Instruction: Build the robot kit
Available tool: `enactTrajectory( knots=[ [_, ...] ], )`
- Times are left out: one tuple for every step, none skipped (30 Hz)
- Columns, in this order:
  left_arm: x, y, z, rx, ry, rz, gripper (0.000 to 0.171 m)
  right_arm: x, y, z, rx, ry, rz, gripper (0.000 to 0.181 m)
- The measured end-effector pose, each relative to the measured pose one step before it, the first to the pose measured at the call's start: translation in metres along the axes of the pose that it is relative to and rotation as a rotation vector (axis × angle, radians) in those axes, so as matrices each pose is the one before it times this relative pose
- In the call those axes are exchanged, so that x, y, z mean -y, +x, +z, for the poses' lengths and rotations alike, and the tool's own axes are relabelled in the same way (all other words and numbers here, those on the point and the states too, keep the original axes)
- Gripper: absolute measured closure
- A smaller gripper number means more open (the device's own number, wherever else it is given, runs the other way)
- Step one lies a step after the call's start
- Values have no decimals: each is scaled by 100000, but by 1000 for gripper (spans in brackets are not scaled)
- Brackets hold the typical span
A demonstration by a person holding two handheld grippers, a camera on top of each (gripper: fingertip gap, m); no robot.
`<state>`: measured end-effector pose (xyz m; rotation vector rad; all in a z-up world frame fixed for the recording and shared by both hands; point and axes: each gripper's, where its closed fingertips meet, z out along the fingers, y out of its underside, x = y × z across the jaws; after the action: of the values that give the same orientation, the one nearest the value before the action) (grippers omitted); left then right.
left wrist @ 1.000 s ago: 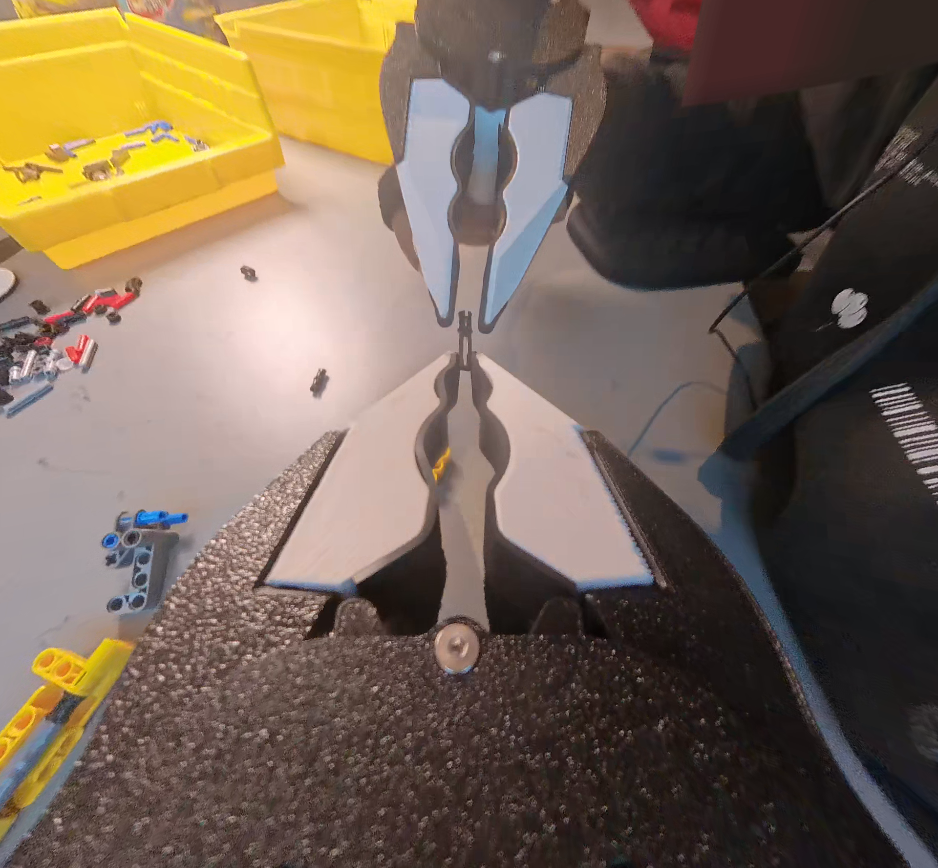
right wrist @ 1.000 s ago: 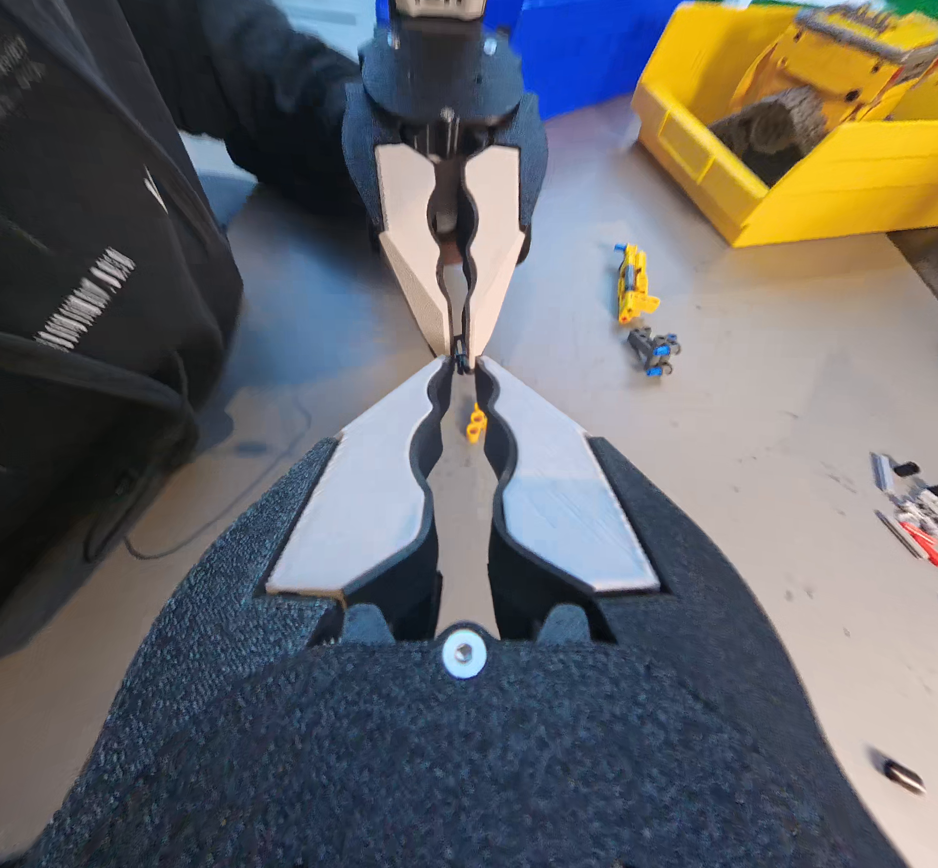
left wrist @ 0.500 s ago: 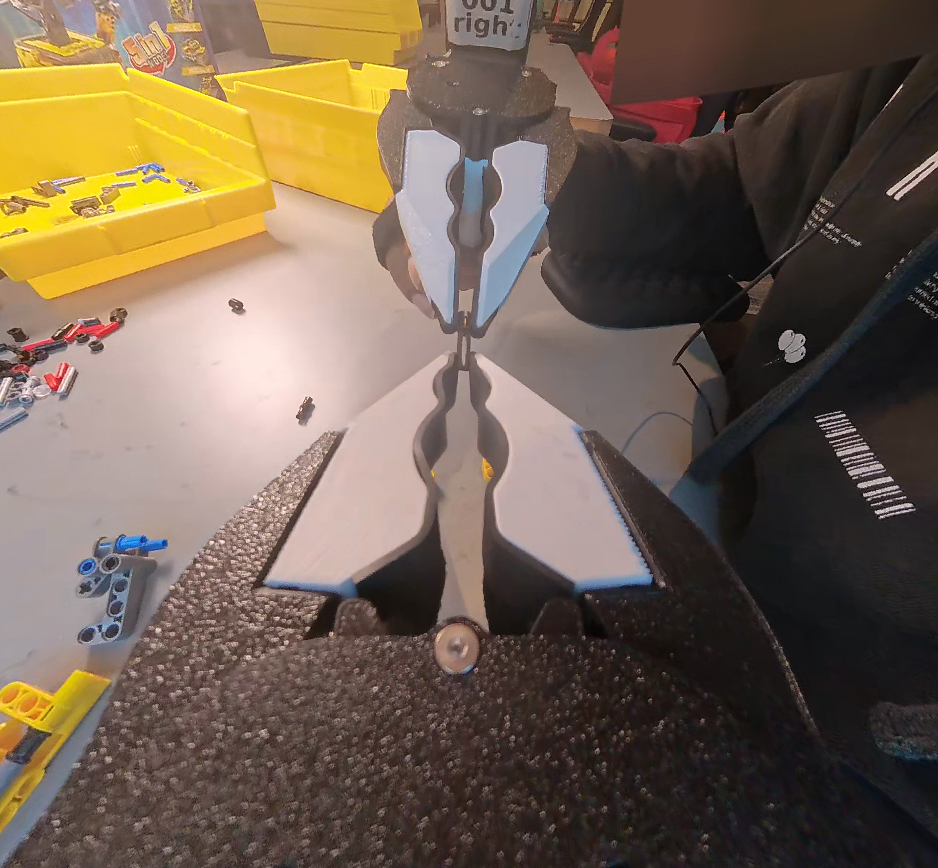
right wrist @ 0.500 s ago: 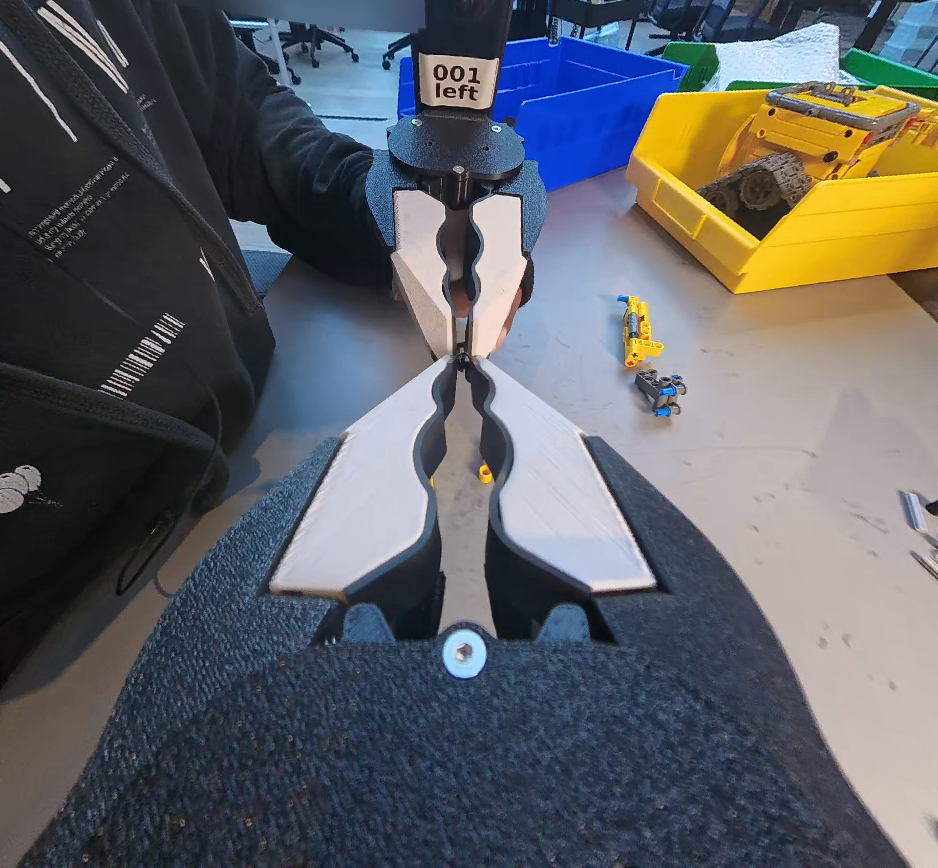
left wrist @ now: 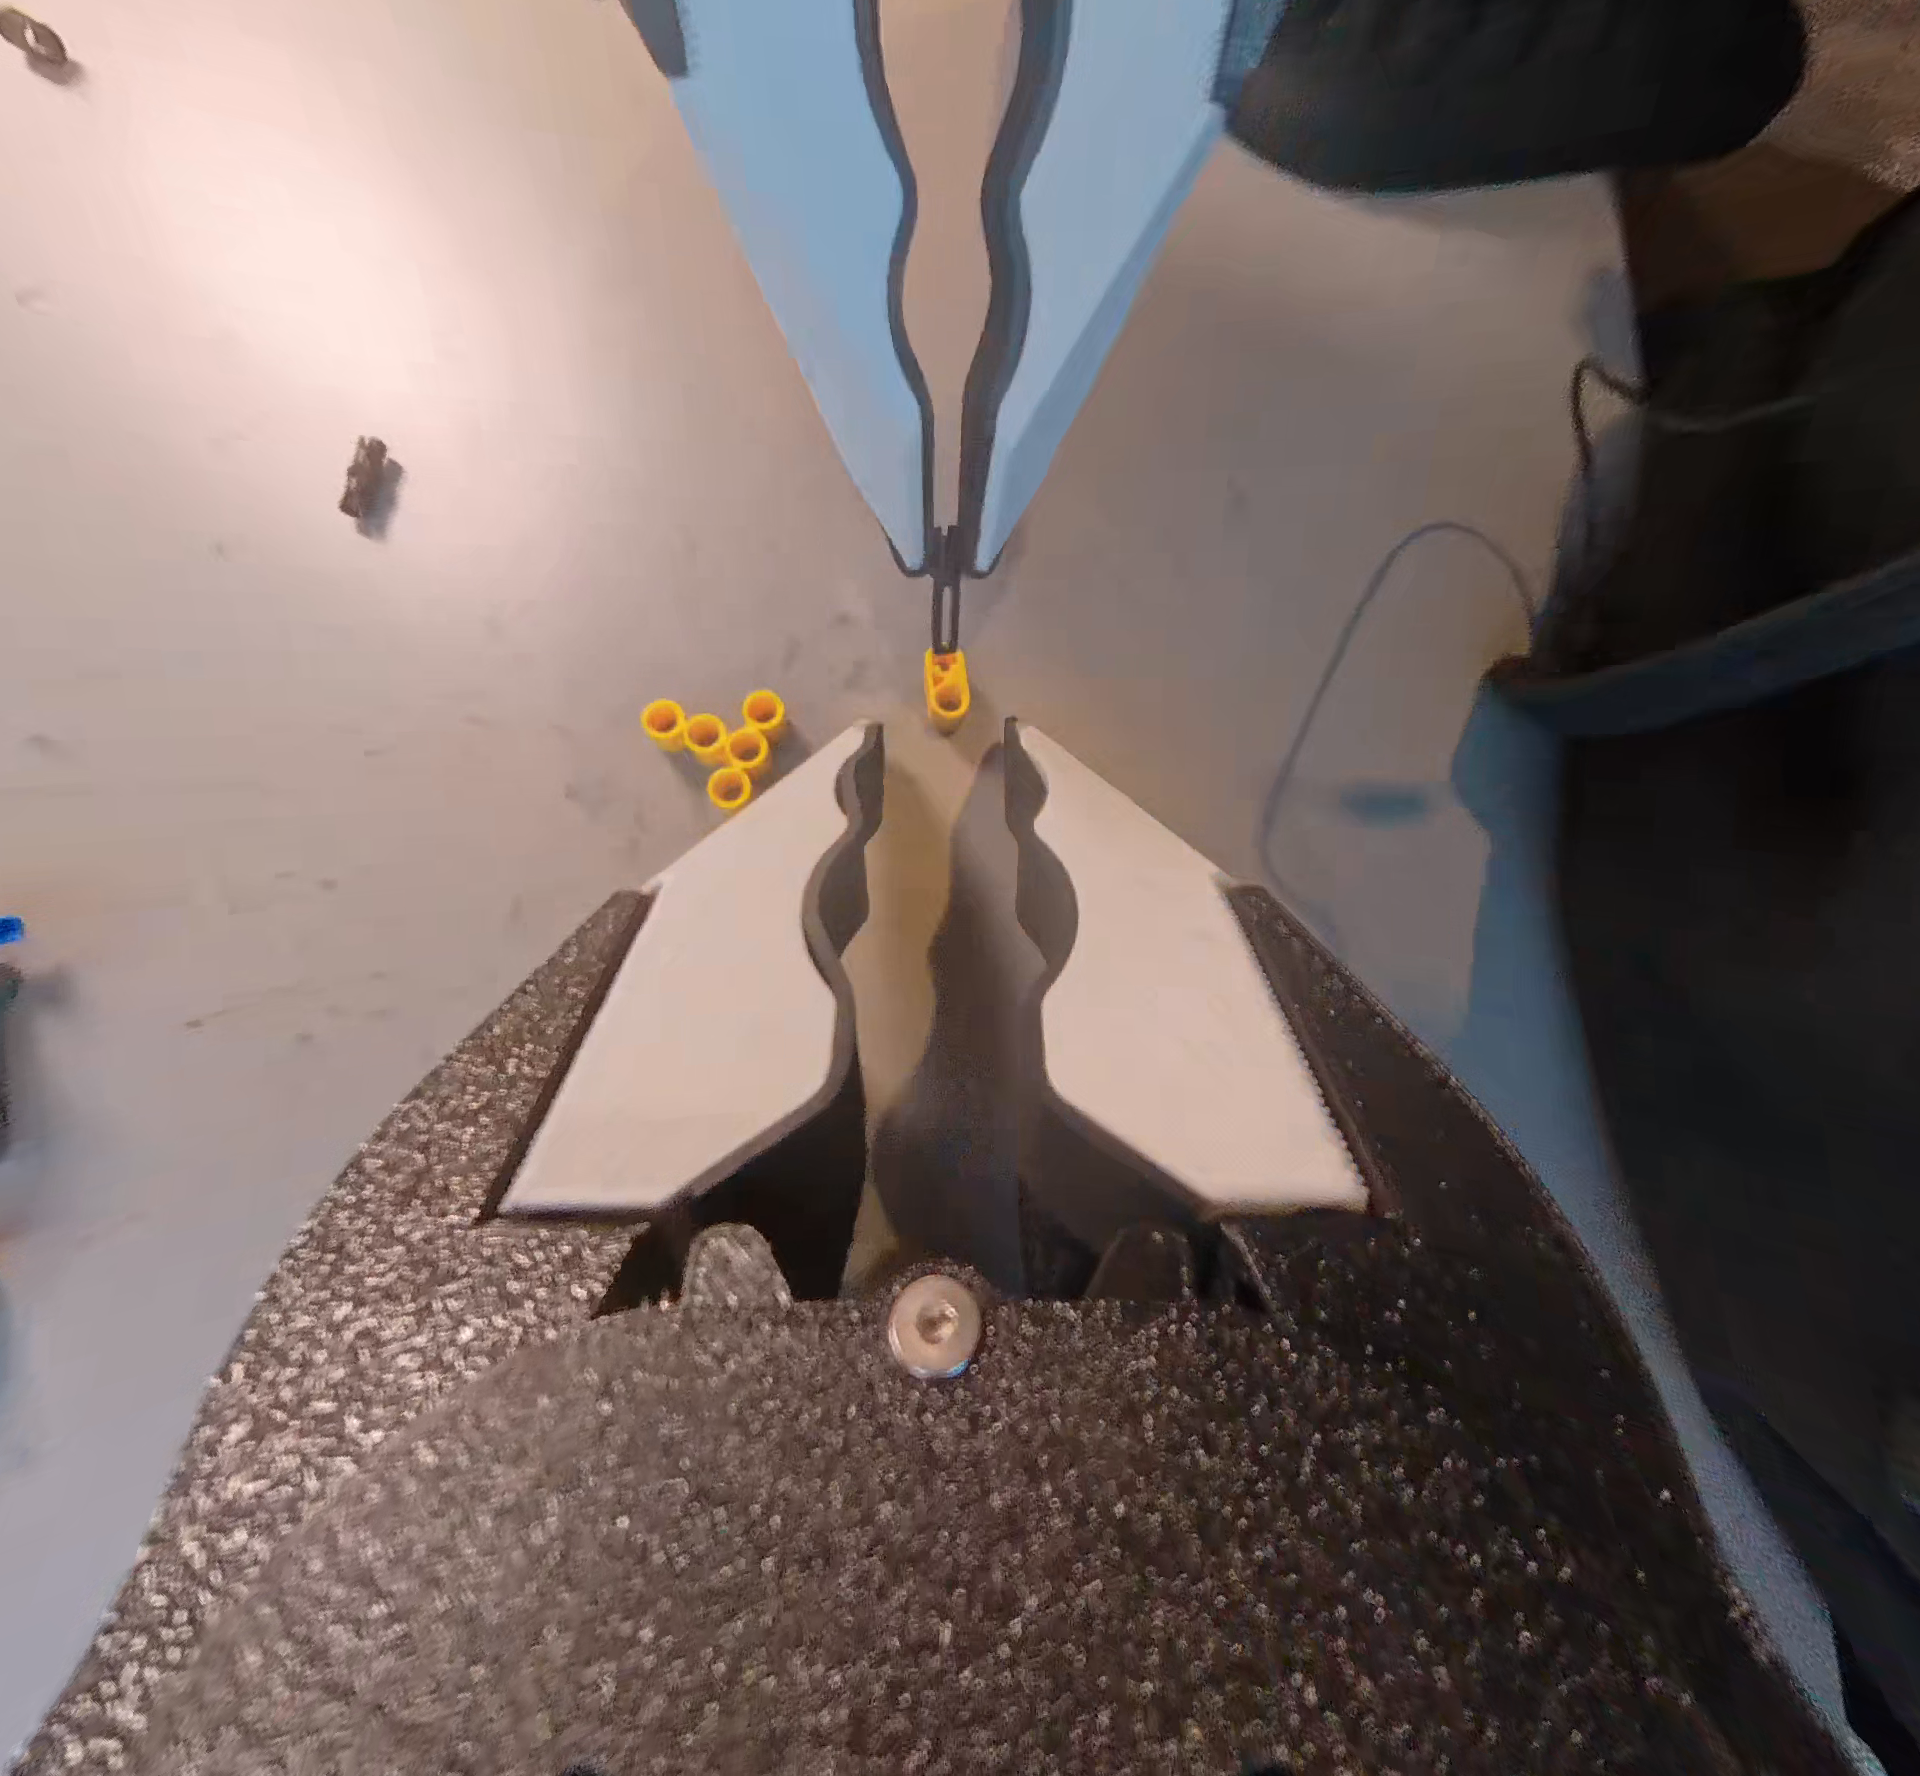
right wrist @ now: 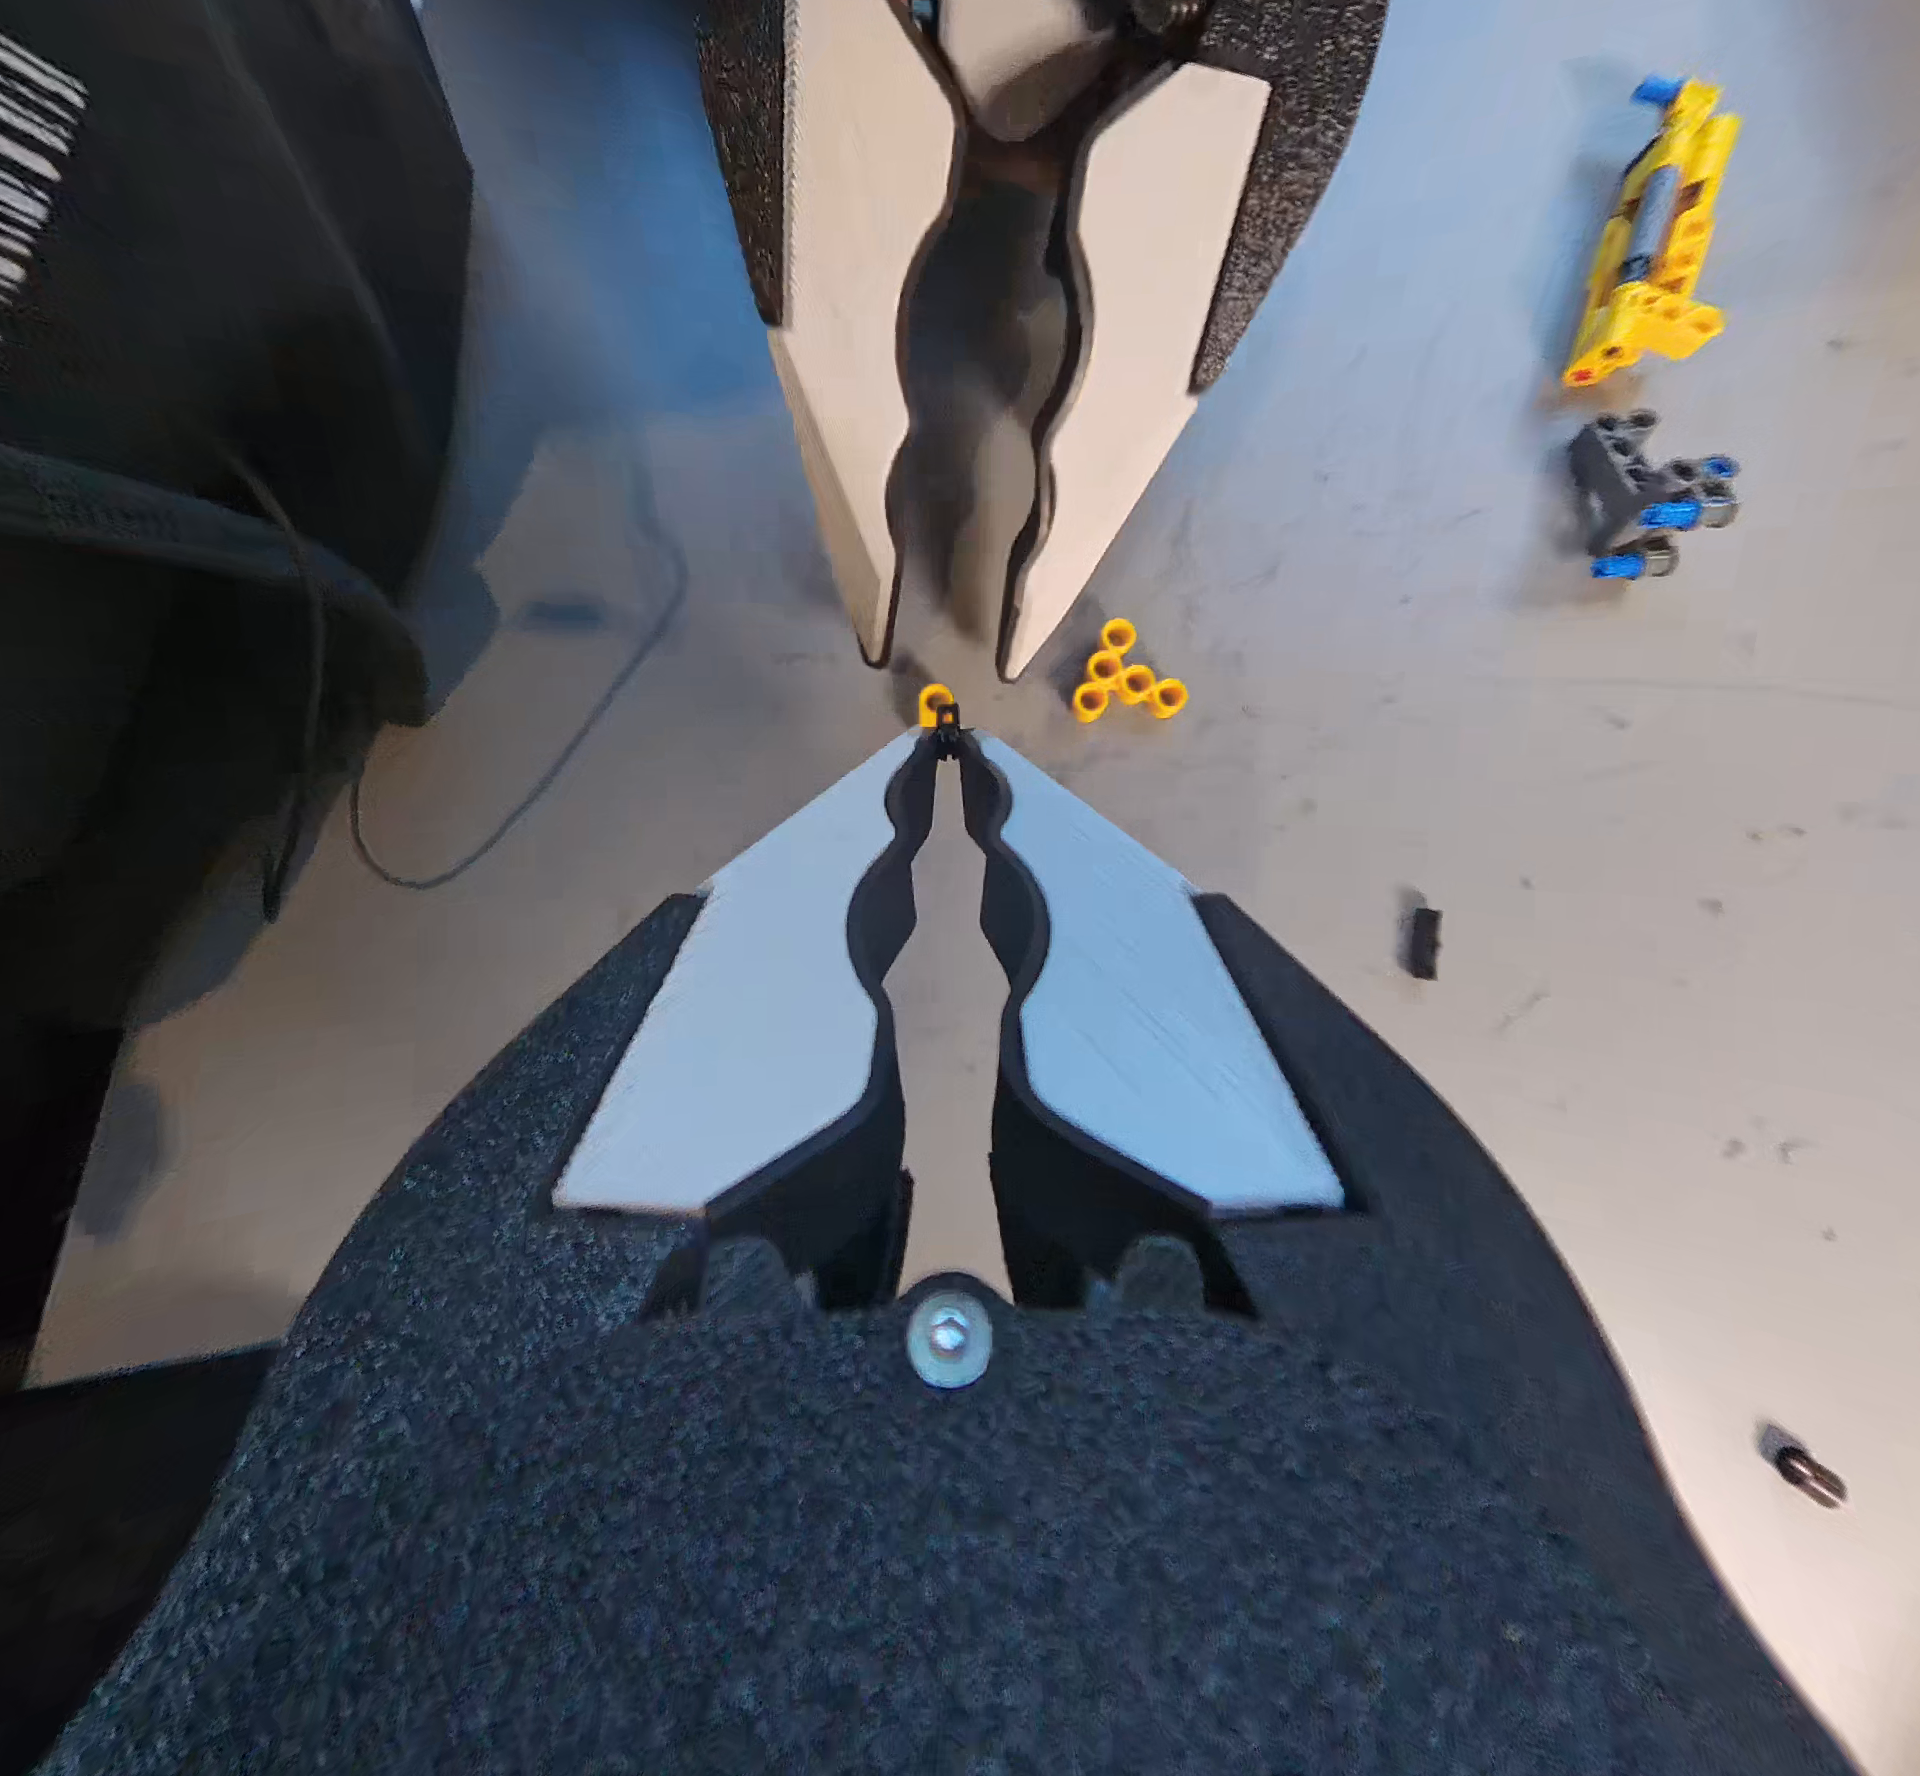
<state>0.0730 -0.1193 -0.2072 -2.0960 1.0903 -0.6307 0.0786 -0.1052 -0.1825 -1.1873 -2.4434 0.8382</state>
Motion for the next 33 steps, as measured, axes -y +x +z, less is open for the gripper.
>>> enactTrajectory(
  knots=[
    [-287, -128, 308, 1826, -2458, 423, 152, -210, -134, 272, 246, -3731, -1017, 177],
    [28, -81, 157, 1284, -466, 71, 154, -204, -151, 206, 419, -3450, -612, 177],
    [105, -17, 66, 310, 39, -472, 154, -149, -123, 127, 325, -2781, -397, 177],
    [35, -16, 84, 271, -227, -575, 155, -88, -58, 62, 18, -2183, -160, 177],
    [27, -52, 64, 617, -3, 120, 155, -117, 19, 37, -406, -2169, -150, 177],
    [18, -23, 42, 693, -117, 735, 156, -87, 80, 22, -793, -1922, -325, 177],
    [4, -62, 21, 962, -242, 872, 158, -19, 71, 42, -663, -1586, -274, 177],
    [6, -69, 43, 1022, -163, 729, 159, 21, -7, 47, -150, -1299, -270, 177],
    [14, -71, 53, 913, -40, 570, 160, 14, -32, 29, 71, -1358, -234, 177],
    [6, -40, 26, 539, -25, 453, 161, -7, 12, 24, -274, -1565, -596, 177],
    [-3, 37, 12, 2, 15, 374, 163, 39, 45, 11, -334, -1264, -500, 177],
    [7, 27, 15, 160, 117, 313, 164, 16, 12, 8, -84, -1375, -204, 177],
    [-1, -6, 2, 400, 166, 262, 165, -9, 38, -7, -255, -1422, -315, 177],
    [-1, -6, 2, 215, 158, 126, 166, -16, 11, -1, -86, -1366, -44, 177],
    [-11, 20, -21, -42, 112, 104, 166, 17, 0, 4, -91, -1033, 255, 177],
    [-22, 47, -40, -359, 22, 271, 166, 17, -20, 6, -52, -794, 400, 177],
    [-39, 107, -57, -822, 11, 309, 166, 11, -32, 5, -69, -596, 340, 177],
    [4, 95, -91, -833, 262, 195, 165, 27, -25, -7, -122, -300, 303, 177],
    [64, -12, -114, -140, 598, 128, 163, 18, -31, 0, -118, -284, 283, 177],
    [100, -100, -122, 419, 626, 245, 159, -29, -12, -6, -195, -268, 324, 177],
    [123, -93, -91, 388, 559, 472, 156, -24, 29, -10, -248, -247, 764, 177],
    [148, -32, -4, 54, 578, 633, 153, -13, 41, -2, -157, -99, 837, 177],
    [112, 54, 71, -334, 299, 672, 153, -3, 13, 1, 117, -136, 867, 177],
    [55, 102, 143, -389, -207, 734, 152, -39, 29, 1, -113, -465, 538, 177],
    [-40, 88, 181, 30, -684, 906, 154, -37, 56, 7, -359, -710, 549, 177],
    [-147, 29, 206, 494, -1207, 850, 156, -6, 13, 8, -98, -598, 419, 177],
    [-109, -8, 138, 730, -831, 364, 159, 18, -3, -3, 30, -533, 489, 177],
    [-40, -58, 46, 886, -227, -217, 163, -25, 11, 9, 18, -813, 877, 177],
    [-35, -59, -19, 675, -48, -606, 165, -10, -13, -8, 177, -762, 905, 177],
    [-23, -16, -24, 219, 193, -946, 165, 6, 4, -1, -104, -607, 610, 177],
    [-8, 6, -14, 61, 269, -1074, 165, -10, 23, 3, -245, -659, 732, 177],
    [-5, 15, -17, 244, 140, -702, 165, -52, 74, -3, -460, -767, 688, 178],
    [-5, -5, -6, 512, -9, -314, 165, -51, 27, 10, -82, -707, 700, 178]
  ],
)
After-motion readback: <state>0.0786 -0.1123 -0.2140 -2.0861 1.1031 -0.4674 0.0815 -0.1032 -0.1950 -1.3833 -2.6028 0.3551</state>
